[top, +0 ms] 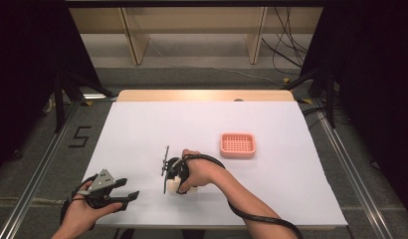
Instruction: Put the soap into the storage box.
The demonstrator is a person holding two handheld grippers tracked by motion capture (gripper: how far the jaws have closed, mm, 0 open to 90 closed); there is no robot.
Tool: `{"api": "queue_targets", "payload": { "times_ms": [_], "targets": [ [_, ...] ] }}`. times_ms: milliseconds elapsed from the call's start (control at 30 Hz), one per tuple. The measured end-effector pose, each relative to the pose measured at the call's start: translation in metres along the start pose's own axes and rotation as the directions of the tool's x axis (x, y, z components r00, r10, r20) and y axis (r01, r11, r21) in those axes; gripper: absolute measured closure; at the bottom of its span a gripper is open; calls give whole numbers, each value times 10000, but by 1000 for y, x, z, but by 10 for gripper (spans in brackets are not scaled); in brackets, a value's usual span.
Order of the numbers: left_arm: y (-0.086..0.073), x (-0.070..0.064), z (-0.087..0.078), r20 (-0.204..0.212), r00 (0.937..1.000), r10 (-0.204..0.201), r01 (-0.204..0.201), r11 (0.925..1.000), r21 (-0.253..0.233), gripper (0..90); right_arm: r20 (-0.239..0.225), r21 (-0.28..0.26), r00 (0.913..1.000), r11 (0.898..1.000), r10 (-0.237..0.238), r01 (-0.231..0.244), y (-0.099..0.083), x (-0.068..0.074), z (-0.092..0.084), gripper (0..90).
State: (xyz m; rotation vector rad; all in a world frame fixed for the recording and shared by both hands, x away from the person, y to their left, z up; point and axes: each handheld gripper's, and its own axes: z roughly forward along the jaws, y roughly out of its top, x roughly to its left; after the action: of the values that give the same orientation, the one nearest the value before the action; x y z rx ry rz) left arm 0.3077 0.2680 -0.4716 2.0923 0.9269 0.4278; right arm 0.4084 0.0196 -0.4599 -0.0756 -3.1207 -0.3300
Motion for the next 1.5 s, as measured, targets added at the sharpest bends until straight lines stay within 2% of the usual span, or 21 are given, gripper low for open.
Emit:
{"api": "queue_targets", "payload": {
  "times_ms": [33,67,133,167,200,233,333,433,467,500,533,633,833,933,967,1000,1233,1300,1367,1433,1500],
  "targets": [
    [-1,-2,0,10,9996,-268,269,9996,-22,336,-72,249,9980,9977,631,-629,-1,4,-2,492],
    [-1,-3,0,41,9989,-469,469,9989,21,336,8,129,9991,9990,434,-434,-2,3,-3,493],
    [-1,-3,2,-35,9992,-405,404,9991,-148,337,-52,-182,9993,9991,370,-371,-4,1,-3,493],
    [-1,-3,2,-18,9991,-412,412,9990,-145,337,105,-483,9995,9984,-299,304,-5,-4,-2,494],
    [-1,-2,1,-28,9998,-211,210,9997,-157,337,4,-416,9999,9991,118,-118,-7,-2,-3,494],
    [-1,-2,1,-20,9997,-228,228,9996,-156,337,41,-524,10000,9986,-16,19,-7,-3,-4,495],
    [-1,-2,1,-26,9998,-215,215,9997,-144,337,-153,-744,9977,9950,661,-671,-11,1,-6,496],
    [0,-1,2,-57,10000,-45,43,9998,-178,336,-31,-745,9987,9959,506,-507,-15,-2,-9,496],
    [0,-1,2,-71,10000,-37,35,9998,-197,337,-131,-803,9970,9938,760,-768,-16,0,-10,496],
    [0,-1,2,-67,10000,-53,51,9998,-203,337,-7,-985,9988,9939,494,-493,-18,-2,-10,497],
    [-1,-2,2,-37,9998,-175,174,9997,-182,336,-182,-1077,9946,9888,1022,-1036,-18,1,-11,497],
    [-1,-1,2,-56,10000,-79,78,9998,-179,336,-462,-1328,9910,9825,1258,-1309,-22,1,-13,497],
    [0,0,1,-53,9999,117,-117,9999,-44,337,-494,-1589,9881,9756,1453,-1514,-28,2,-17,498],
    [0,-1,2,-66,10000,-28,26,9998,-178,337,-472,-1748,9894,9741,1372,-1434,-30,1,-18,499],
    [-1,-1,2,-66,9999,-114,113,9998,-174,336,-643,-1716,9854,9710,1577,-1666,-31,1,-18,499],
    [-1,-2,1,-26,9998,-196,195,9997,-112,337,-537,-1791,9859,9697,1587,-1659,-31,1,-18,499],
    [0,0,2,-40,10000,19,-20,9999,-108,337,-548,-2094,9835,9611,1726,-1803,-35,1,-21,500],
    [0,0,1,-89,9999,97,-97,9999,-76,336,-459,-2075,9871,9651,1536,-1598,-37,-1,-22,500],
    [0,0,2,-40,10000,29,-30,9999,-105,337,-498,-2036,9813,9600,1857,-1920,-38,1,-24,501],
    [0,-1,2,-47,10000,-1,0,9999,-109,337,-523,-2229,9852,9597,1635,-1711,-38,-1,-24,501],
    [0,-1,2,-49,10000,-7,6,9999,-115,337,-453,-2276,9820,9552,1836,-1891,-40,-1,-26,501]
  ]
}}
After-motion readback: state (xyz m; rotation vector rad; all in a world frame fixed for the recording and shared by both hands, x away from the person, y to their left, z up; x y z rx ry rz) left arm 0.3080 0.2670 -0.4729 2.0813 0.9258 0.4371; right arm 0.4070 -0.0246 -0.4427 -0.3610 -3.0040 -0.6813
